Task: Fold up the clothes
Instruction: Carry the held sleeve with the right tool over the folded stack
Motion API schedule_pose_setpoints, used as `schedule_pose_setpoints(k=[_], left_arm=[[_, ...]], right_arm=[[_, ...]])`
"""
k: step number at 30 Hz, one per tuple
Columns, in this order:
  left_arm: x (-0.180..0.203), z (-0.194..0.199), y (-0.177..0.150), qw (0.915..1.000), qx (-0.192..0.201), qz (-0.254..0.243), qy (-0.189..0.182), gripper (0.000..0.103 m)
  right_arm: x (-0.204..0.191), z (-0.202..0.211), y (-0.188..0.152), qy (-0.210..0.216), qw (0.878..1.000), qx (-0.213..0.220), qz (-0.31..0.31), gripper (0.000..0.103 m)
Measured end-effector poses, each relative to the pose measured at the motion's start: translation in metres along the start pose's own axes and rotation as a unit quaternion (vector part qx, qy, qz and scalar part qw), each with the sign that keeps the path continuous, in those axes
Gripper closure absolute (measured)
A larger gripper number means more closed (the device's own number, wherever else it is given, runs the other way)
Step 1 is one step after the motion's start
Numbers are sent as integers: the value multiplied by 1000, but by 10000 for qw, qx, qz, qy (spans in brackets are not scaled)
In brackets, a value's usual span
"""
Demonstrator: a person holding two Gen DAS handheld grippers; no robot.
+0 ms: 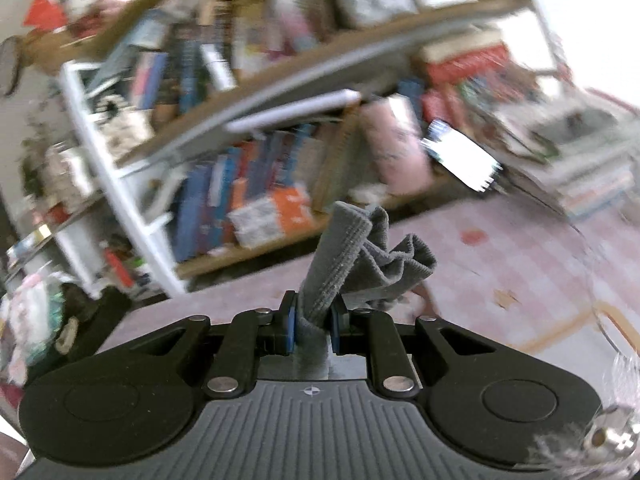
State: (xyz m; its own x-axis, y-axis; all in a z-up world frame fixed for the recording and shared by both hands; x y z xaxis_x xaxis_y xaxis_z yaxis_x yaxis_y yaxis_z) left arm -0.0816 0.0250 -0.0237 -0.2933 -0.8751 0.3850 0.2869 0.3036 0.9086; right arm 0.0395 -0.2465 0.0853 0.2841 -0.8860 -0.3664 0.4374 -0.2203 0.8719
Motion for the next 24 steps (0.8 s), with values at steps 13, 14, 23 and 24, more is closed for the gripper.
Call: schedule_pose_setpoints(k=[13, 14, 23, 24], left_arm=[[-2, 6, 0, 9997, 213, 33, -106, 0], [-2, 7, 0, 9997, 232, 37, -114, 0], [-4, 7, 0, 9995, 257, 49, -179, 0], [-4, 7, 0, 9995, 251, 48, -176, 0]], right_arm=[[-167, -37, -10, 1486, 9571, -621, 2408, 97], [-173, -42, -19, 1514, 9517, -769, 2558, 97], [-157, -58, -51, 1786, 9453, -1493, 2284, 92], [-157, -57, -53, 1832, 9448, -1498, 2267, 88]])
Point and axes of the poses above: each gripper's, at about its wrist camera, not at the fingertips, and z roughly against the way its jaws point, x to its right, y to its top, the point moved 5 cm from there along -z, roughly the way its jaws point, and after that the axes turned 1 degree about z, right-handed, at the moved point
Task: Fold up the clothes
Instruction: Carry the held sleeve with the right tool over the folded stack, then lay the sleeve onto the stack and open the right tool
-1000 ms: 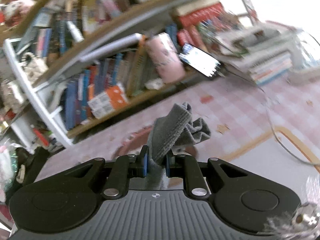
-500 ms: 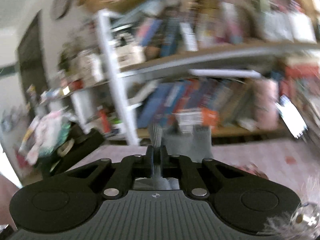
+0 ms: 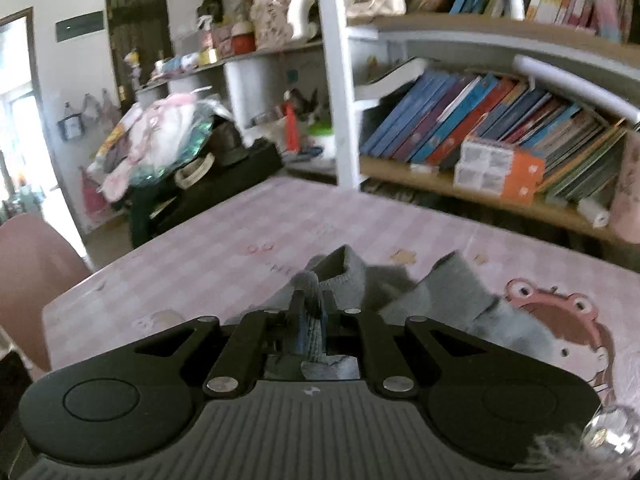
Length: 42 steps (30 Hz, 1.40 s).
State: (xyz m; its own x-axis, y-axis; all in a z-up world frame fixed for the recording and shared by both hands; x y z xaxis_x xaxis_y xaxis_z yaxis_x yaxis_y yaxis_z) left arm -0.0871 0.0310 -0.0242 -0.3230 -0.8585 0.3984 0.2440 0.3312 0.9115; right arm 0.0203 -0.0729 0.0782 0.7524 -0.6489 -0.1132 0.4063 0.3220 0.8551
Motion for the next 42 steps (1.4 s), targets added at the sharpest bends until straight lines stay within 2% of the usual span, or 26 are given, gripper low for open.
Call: schedule_pose_setpoints(k=[2, 5, 8, 14, 16, 17, 19, 20, 23, 25, 27, 28, 30, 34, 35, 37, 42], left_arm=[[0, 0, 0, 10000, -14, 2, 11, 0], [-1, -1, 0, 10000, -33, 5, 19, 0], [-1, -1, 0, 10000, -46, 9, 13, 0], [-2, 0, -1, 10000, -46, 11, 7, 0], [-2, -1, -1, 10000, -49, 13, -2, 0], [-2, -1, -1, 10000, -55, 17, -2, 0], [-2, -1, -1, 10000, -53, 20, -3, 0], [-2, -1, -1, 10000, -52, 21, -4, 0], [-2, -1, -1, 10000, -51, 25, -17, 0], [-2, -2, -1, 10000, -61, 30, -23, 0], [-3, -2, -1, 10000, -74, 38, -22, 0], [-3, -2, -2, 10000, -72, 36, -21, 0], [-3, -1, -2, 10000, -64, 33, -23, 0], [-3, -1, -2, 10000, -43, 38, -26, 0], [-3, -1, -2, 10000, -47, 39, -30, 0], [-3, -1, -2, 10000, -53, 43, -36, 0], [-4, -1, -2, 10000, -81, 35, -9, 0]], right_arm=[[-1, 1, -2, 89, 10000, 26, -22, 62], [2, 15, 2, 145, 9996, 243, 6, 60], [13, 21, 2, -258, 9994, 217, 116, 57], [35, -5, -26, -1323, 9898, -362, 386, 48], [41, -12, -33, -1390, 9885, -447, 383, 49], [45, -15, -35, -1392, 9885, -488, 346, 56], [51, -18, -36, -1388, 9886, -526, 251, 77], [54, -17, -34, -1413, 9886, -468, 218, 81], [45, 0, -15, -1521, 9878, 102, 325, 84], [26, 14, 0, -1340, 9883, 544, 490, 84], [4, 17, 7, -1040, 9897, 638, 753, 84], [-7, 14, 7, -855, 9905, 558, 919, 84], [-18, -3, -5, -606, 9917, 114, 1127, 80], [-21, -31, -29, -445, 9902, -589, 1184, 50], [-20, -32, -32, -400, 9906, -623, 1150, 44], [-21, -30, -33, -274, 9912, -635, 1131, 39], [-29, -38, -33, -355, 9872, -736, 1367, 34]])
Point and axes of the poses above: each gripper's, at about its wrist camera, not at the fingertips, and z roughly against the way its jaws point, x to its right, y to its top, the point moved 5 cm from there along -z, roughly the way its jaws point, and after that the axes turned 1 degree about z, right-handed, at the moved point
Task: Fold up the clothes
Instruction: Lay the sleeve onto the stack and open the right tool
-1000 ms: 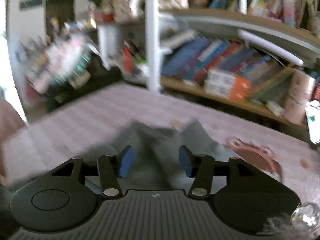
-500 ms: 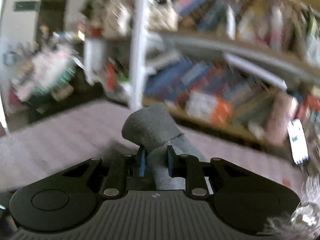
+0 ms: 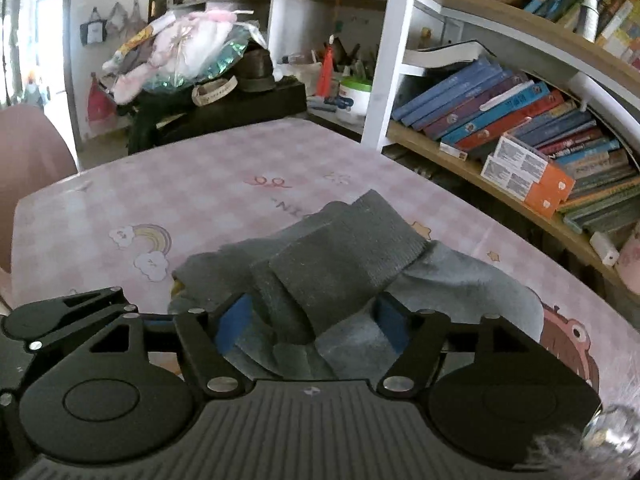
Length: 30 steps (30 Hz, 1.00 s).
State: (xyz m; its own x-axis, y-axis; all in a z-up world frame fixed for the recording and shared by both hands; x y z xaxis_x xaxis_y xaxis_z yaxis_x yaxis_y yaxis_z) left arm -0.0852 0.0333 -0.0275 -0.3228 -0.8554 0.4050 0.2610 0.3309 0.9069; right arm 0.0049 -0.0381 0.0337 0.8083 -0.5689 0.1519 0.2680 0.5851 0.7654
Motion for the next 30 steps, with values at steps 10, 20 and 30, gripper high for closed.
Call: schedule_pose_setpoints(k=[10, 20, 30], left_arm=[[-1, 1, -1, 10000, 25, -35, -17, 0], [-3, 1, -2, 10000, -2, -8, 18, 0], [-3, 0, -1, 10000, -1, 12, 10, 0]], right_arm=[[16, -13, 7, -61, 9992, -379, 134, 77], [9, 57, 89, -174, 9923, 1148, 438, 90], [-44, -26, 72, 889, 9922, -82, 867, 88]])
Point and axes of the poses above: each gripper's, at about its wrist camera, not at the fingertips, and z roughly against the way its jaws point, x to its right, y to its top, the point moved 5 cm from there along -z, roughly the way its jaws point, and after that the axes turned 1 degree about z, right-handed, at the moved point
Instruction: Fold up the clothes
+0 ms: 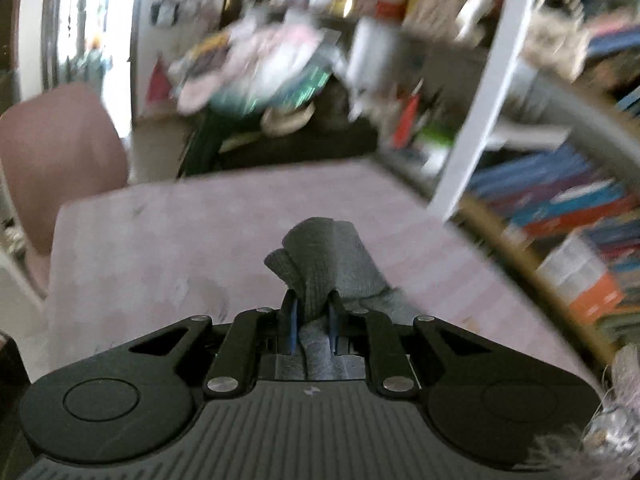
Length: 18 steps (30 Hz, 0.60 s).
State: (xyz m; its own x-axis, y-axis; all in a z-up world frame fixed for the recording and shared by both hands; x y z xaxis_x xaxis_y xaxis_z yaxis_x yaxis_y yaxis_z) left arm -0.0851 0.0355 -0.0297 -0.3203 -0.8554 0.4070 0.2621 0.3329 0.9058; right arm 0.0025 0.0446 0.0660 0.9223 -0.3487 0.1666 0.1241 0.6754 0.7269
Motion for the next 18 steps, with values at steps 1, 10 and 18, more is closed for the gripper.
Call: schedule_pose_setpoints(k=[1, 10, 18], left_arm=[[0, 0, 0, 10000, -5, 4, 3, 0], [-1, 1, 1, 10000, -31, 12, 18, 0], [-1, 3, 4, 9999, -91, -33, 135, 0]], right_arm=[[-2, -5, -3, 129, 9999, -93, -36, 83], [28, 58, -7, 807, 9846, 844, -1299, 59], [65, 96, -73, -554, 9732, 1147, -1917, 36]])
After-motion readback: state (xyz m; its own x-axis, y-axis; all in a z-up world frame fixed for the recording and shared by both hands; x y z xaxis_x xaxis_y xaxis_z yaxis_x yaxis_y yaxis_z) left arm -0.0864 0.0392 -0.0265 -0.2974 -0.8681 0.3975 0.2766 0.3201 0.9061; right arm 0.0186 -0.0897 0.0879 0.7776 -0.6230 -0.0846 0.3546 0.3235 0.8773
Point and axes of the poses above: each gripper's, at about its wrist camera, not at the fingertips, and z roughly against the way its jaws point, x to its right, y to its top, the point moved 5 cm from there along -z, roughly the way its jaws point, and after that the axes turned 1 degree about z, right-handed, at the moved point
